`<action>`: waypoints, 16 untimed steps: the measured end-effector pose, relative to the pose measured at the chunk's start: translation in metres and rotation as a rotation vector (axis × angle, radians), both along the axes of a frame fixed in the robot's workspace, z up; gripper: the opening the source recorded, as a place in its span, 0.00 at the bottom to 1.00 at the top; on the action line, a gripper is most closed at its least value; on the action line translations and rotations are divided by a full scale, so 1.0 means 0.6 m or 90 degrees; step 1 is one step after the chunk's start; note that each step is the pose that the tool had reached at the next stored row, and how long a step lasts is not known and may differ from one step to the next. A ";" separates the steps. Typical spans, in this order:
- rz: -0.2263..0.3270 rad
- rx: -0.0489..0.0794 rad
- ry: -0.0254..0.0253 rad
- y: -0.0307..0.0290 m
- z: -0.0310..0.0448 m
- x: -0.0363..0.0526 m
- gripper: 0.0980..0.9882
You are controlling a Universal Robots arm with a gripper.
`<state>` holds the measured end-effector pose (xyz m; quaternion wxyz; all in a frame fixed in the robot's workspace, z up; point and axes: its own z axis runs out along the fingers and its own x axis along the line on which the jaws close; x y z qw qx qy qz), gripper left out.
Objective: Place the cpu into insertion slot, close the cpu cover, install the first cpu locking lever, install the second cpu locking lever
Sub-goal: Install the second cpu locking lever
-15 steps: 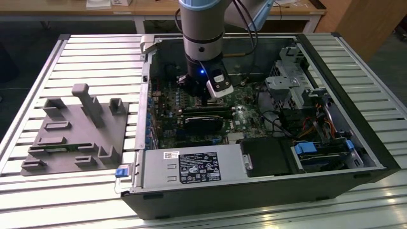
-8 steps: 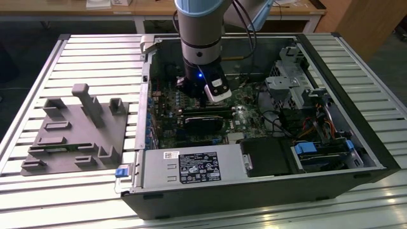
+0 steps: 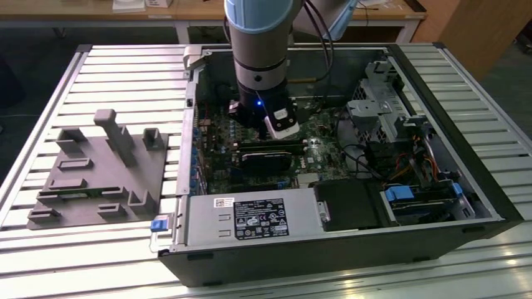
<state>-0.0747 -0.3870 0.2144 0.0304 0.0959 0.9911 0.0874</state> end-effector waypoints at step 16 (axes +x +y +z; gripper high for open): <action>0.000 0.048 0.0000 -0.0172 -0.012 -0.014 0.01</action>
